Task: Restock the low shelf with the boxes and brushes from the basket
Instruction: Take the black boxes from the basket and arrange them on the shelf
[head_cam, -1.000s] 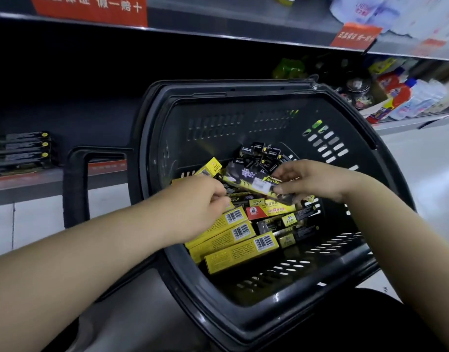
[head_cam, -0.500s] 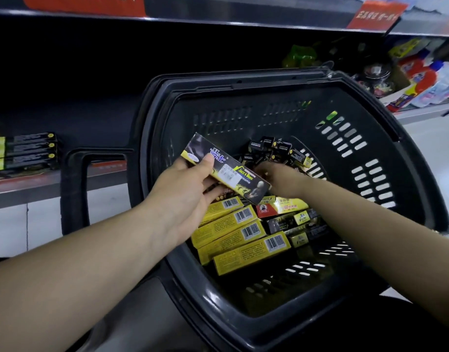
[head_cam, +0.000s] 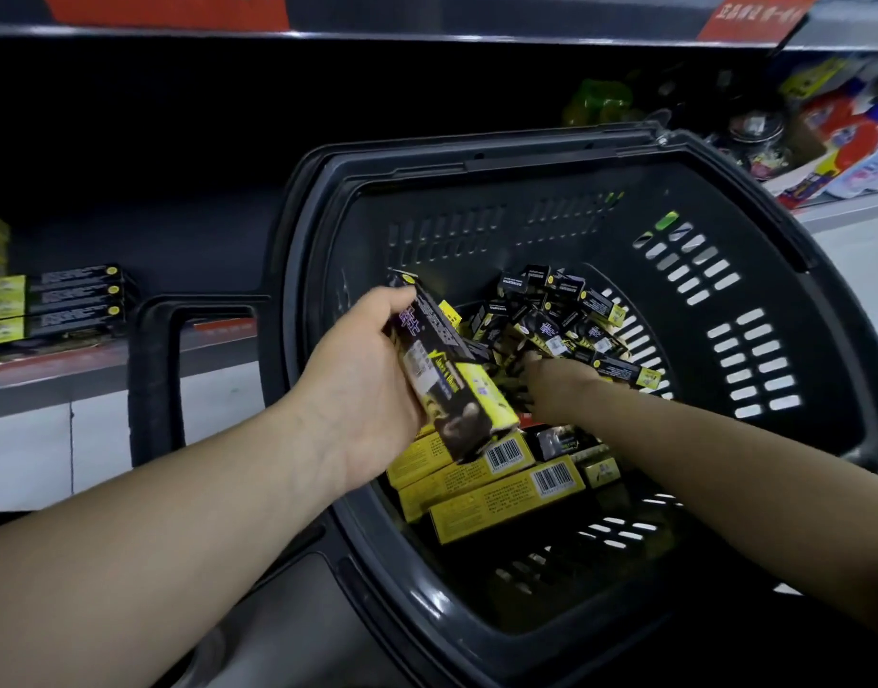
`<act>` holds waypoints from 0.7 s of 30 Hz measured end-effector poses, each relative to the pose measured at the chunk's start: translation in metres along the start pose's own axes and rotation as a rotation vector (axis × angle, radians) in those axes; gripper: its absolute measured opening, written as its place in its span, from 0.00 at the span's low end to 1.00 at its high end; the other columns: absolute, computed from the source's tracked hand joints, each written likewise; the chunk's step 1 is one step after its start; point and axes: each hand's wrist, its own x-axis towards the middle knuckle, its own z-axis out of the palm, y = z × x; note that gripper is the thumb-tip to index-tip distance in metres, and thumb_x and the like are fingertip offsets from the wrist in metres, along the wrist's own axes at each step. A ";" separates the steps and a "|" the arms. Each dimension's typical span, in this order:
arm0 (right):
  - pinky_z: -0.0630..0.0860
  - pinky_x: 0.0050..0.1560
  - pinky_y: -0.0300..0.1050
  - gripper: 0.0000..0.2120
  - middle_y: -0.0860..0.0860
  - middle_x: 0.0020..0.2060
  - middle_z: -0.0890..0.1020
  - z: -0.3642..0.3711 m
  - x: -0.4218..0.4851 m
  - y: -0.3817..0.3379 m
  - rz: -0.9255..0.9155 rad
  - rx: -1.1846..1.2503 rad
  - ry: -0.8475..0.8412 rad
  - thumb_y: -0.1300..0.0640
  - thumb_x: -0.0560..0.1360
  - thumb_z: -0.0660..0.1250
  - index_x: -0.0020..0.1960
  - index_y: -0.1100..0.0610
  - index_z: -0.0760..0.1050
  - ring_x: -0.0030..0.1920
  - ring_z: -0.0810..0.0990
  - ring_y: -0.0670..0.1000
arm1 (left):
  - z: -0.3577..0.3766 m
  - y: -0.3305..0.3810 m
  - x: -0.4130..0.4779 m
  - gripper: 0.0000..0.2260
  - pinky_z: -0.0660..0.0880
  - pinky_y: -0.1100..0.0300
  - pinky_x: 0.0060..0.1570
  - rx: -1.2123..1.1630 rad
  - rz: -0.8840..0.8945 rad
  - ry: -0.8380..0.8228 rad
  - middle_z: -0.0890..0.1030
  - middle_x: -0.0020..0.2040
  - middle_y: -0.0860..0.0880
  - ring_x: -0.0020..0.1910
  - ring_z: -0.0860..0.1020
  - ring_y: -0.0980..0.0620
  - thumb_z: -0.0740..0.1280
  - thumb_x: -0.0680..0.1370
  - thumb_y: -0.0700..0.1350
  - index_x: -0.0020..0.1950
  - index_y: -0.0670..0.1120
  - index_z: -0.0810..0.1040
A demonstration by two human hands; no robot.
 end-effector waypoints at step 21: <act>0.70 0.65 0.61 0.31 0.56 0.60 0.79 -0.092 -0.122 -0.007 -0.532 1.217 -0.310 0.56 0.64 0.75 0.65 0.54 0.69 0.60 0.78 0.57 | 0.005 0.001 -0.004 0.21 0.81 0.54 0.35 0.057 -0.046 -0.008 0.83 0.53 0.42 0.49 0.83 0.44 0.61 0.77 0.57 0.61 0.43 0.78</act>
